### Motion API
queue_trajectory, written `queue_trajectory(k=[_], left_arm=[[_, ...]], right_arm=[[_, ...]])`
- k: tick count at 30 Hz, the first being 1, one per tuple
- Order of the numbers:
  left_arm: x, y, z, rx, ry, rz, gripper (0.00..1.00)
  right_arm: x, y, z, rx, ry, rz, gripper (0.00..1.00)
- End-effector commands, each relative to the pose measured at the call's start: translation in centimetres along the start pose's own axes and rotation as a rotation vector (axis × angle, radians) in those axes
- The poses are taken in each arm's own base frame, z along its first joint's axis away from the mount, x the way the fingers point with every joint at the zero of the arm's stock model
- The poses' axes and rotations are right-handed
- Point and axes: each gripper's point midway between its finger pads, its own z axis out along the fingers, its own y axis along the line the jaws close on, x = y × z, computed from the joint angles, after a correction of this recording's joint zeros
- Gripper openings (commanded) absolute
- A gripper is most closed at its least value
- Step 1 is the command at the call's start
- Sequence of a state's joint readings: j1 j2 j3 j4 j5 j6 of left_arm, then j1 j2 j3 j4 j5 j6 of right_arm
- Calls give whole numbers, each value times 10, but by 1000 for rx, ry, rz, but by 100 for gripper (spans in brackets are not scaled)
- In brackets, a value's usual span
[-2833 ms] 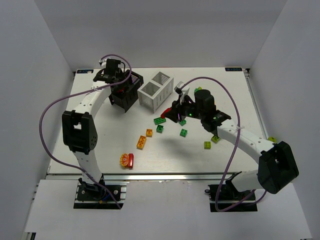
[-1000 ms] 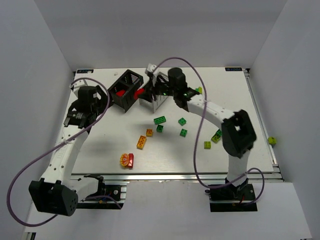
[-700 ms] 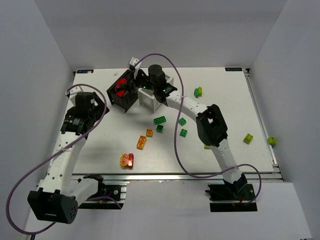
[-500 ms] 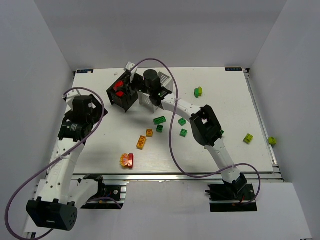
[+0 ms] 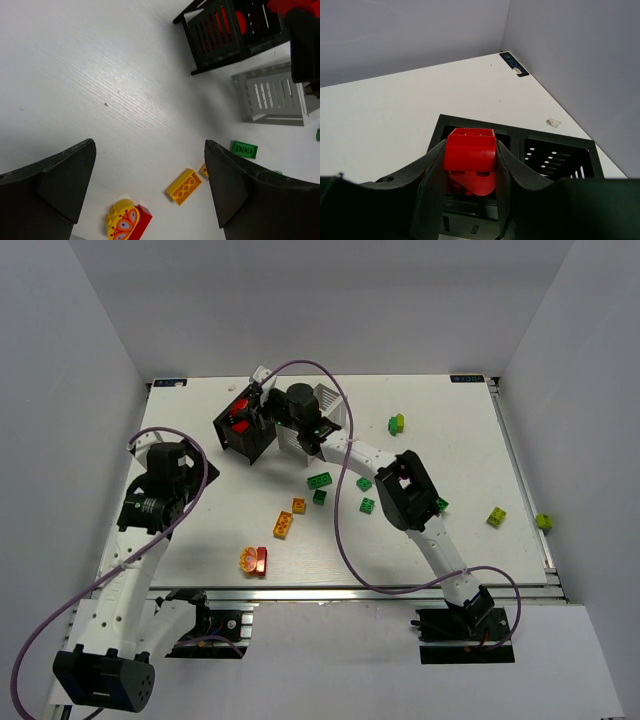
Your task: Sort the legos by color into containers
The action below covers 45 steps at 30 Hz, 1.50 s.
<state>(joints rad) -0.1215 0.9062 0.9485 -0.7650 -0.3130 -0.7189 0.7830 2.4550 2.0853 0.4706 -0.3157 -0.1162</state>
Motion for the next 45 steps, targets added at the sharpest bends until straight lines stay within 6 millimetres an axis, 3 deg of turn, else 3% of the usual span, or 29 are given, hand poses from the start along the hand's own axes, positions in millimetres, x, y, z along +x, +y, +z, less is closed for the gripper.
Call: queue_trajectory(k=[1,5,8,11,15,17,18,19,20,21,22,23,25,29,30,31,32,33,34,35,37,38,39,40,43,45], left_arm=[[17,-1,-4,39,58,-39,98],[37,1,-4,60,111,-77,98],[52,3,-5,76,153,-112,98],[73,5,-2,85,218,-147,98],[93,6,1,102,275,-187,98],[97,7,1,110,283,-208,98],[98,6,0,113,286,-213,98],[99,7,0,112,290,-217,98],[104,6,0,118,307,-221,96],[104,6,1,120,308,-223,95],[110,3,-1,138,338,-230,94],[115,0,-2,154,365,-234,92],[125,0,1,160,398,-233,87],[142,0,3,172,467,-199,80],[145,0,4,165,480,-189,79],[151,2,5,146,502,-170,78],[158,0,3,140,525,-138,78],[162,4,4,105,531,-110,78],[164,1,3,96,536,-83,78],[178,-1,1,75,577,-23,78],[185,0,-2,17,585,36,79],[190,4,-3,-27,597,49,84],[189,7,-5,-62,589,18,93],[187,9,-10,-74,584,-20,98],[187,4,-22,-105,567,-360,98],[203,17,-23,-246,602,-567,98]], right_arm=[[-24,-7,4,31,-82,-54,35],[-21,-3,4,18,-73,-54,38],[-17,-3,5,18,-69,-52,48],[-18,-4,5,28,-69,-54,63],[-19,-4,2,32,-66,-54,70],[-37,-5,-5,32,-87,-64,74],[-28,-3,-6,24,-71,-61,75],[-52,-4,-13,18,-98,-75,77],[-59,5,-19,-45,-100,-98,80],[-50,9,-30,-88,-74,-96,82],[-83,14,-45,-123,-112,-123,82],[-86,31,-56,-227,-116,-130,83],[-100,43,-89,-304,-109,-153,84],[-95,80,-150,-463,-42,-158,78],[-89,85,-163,-477,-9,-142,71],[-104,90,-179,-480,-20,-159,66],[-86,100,-194,-506,22,-115,57],[-80,104,-206,-516,54,-84,53],[-92,109,-219,-514,42,-93,50],[-73,115,-232,-514,84,-55,48],[-81,122,-252,-501,81,-64,50],[-75,126,-265,-487,102,-63,58],[-71,128,-275,-468,119,-63,68],[-69,128,-283,-448,128,-61,69],[-66,127,-303,-391,142,-32,72],[-67,121,-306,-358,138,-15,72]])
